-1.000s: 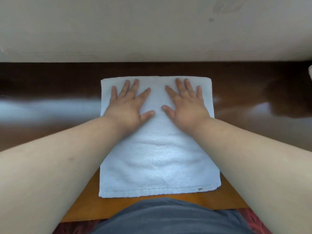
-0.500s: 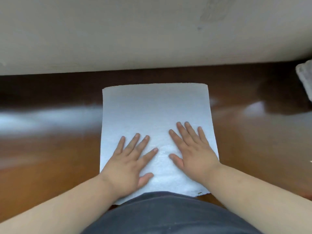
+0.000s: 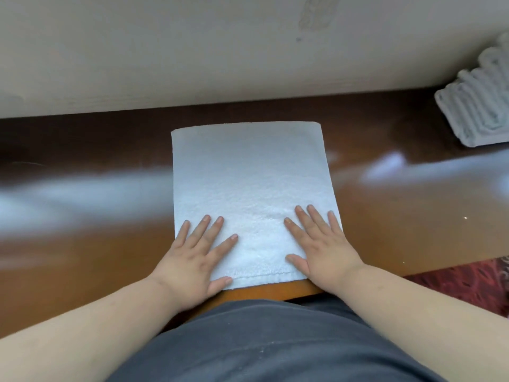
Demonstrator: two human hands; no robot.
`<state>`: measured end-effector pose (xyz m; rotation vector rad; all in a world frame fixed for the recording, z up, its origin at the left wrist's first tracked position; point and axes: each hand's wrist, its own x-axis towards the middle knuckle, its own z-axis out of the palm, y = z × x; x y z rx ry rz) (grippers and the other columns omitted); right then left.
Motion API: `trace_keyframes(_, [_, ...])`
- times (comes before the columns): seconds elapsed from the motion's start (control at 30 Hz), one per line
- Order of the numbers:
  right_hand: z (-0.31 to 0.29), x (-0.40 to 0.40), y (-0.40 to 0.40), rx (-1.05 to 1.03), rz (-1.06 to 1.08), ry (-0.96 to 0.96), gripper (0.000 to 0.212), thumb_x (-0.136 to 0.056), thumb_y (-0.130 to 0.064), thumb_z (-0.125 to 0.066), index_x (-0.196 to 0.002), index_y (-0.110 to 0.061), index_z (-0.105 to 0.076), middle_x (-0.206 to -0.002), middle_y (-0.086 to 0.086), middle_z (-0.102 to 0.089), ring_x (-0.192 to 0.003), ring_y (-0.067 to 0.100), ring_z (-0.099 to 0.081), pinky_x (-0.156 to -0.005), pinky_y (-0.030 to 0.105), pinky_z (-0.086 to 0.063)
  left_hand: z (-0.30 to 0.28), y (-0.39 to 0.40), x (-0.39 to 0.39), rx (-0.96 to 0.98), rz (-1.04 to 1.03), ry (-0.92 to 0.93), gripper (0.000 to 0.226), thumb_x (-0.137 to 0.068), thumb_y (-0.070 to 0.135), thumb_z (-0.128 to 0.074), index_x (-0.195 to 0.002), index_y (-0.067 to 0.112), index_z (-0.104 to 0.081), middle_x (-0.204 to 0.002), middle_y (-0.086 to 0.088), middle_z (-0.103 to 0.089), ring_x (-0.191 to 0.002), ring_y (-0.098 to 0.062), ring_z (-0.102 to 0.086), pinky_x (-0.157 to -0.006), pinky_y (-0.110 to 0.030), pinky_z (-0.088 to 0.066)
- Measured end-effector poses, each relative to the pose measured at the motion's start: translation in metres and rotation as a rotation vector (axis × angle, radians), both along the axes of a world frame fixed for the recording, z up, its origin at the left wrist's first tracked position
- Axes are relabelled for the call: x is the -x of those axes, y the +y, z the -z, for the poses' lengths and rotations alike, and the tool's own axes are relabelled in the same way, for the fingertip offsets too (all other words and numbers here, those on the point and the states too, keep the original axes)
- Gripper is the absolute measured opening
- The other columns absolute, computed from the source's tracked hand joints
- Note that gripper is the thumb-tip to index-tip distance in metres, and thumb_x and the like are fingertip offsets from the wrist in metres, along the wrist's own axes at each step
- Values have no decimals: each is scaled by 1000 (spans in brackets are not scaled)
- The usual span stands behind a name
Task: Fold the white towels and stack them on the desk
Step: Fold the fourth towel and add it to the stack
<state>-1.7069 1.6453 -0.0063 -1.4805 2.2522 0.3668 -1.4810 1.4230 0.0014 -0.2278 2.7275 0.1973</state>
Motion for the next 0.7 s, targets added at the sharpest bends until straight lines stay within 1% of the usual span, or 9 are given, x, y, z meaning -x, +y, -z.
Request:
trace_keyframes(0.1, [-5, -4, 5, 36, 22, 2, 73, -91, -71, -1, -151, -36, 24, -161, -3, 29, -144, 17, 38, -120, 49, 17, -13, 5, -11, -39, -5, -16, 75, -88, 67, -31, -153, 31, -20, -160, -18, -19, -147, -37, -15, -115, -53, -13])
trace_keyframes(0.2, [-6, -5, 17, -56, 40, -6, 73, -87, -73, 6, -142, -40, 41, -159, -5, 36, -139, 16, 46, -120, 49, 18, -2, 2, -21, 29, -7, -97, 73, -87, 73, 1, -143, 42, 35, -156, -6, 37, -139, -30, 41, -113, -48, 25])
trace_keyframes(0.27, [-10, -3, 16, -48, 52, -48, 78, -86, -74, 2, -152, -39, 26, -162, -5, 28, -146, 17, 35, -121, 46, 15, -1, 1, -23, 6, -25, -111, 75, -83, 76, 4, -141, 44, 38, -151, -1, 45, -137, -27, 44, -110, -46, 30])
trace_keyframes(0.33, [-18, 2, 8, 84, 118, -84, 81, -87, -74, -9, -157, -36, -22, -166, -7, -11, -154, 20, -2, -122, 39, 0, -10, -2, -14, -18, -25, -38, 80, -84, 78, -16, -156, 43, -9, -166, -7, 3, -152, -33, 0, -118, -40, 8])
trace_keyframes(0.4, [-26, 13, -2, 262, 184, -83, 68, -90, -69, -22, -136, -30, -53, -143, -8, -44, -136, 19, -34, -115, 35, -19, -17, -9, -5, -23, -32, 167, 65, -82, 72, -37, -126, 31, -62, -137, -5, -55, -124, -32, -53, -105, -38, -23])
trace_keyframes(0.47, [-30, 30, -15, 301, 167, -54, 53, -93, -63, -35, -127, -28, -58, -128, -8, -51, -124, 19, -42, -108, 36, -29, -19, -21, 7, -2, -88, 242, 53, -84, 66, -41, -110, 28, -67, -118, 2, -60, -109, -26, -59, -97, -38, -33])
trace_keyframes(0.57, [-35, 60, -39, 207, 180, -114, 36, -96, -60, -41, -104, -33, -62, -102, -15, -54, -102, 15, -54, -82, 29, -39, -22, -42, 33, -72, -145, 90, 45, -92, 66, -36, -106, 33, -64, -112, 12, -58, -105, -15, -54, -87, -32, -44])
trace_keyframes(0.63, [-40, 86, -62, 374, 438, -253, 31, -96, -57, -45, -91, -31, -60, -89, -14, -57, -84, 13, -58, -64, 23, -36, -30, -63, 59, -189, -356, 111, 47, -91, 66, -30, -85, 30, -60, -88, 12, -58, -80, -11, -55, -64, -30, -44])
trace_keyframes(0.7, [-44, 121, -90, 564, 769, -318, 34, -94, -56, -50, -107, -27, -62, -101, -6, -62, -86, 15, -58, -64, 23, -38, -35, -94, 87, -259, -747, 268, 39, -95, 58, -38, -82, 27, -57, -81, 7, -58, -69, -13, -55, -55, -28, -38])
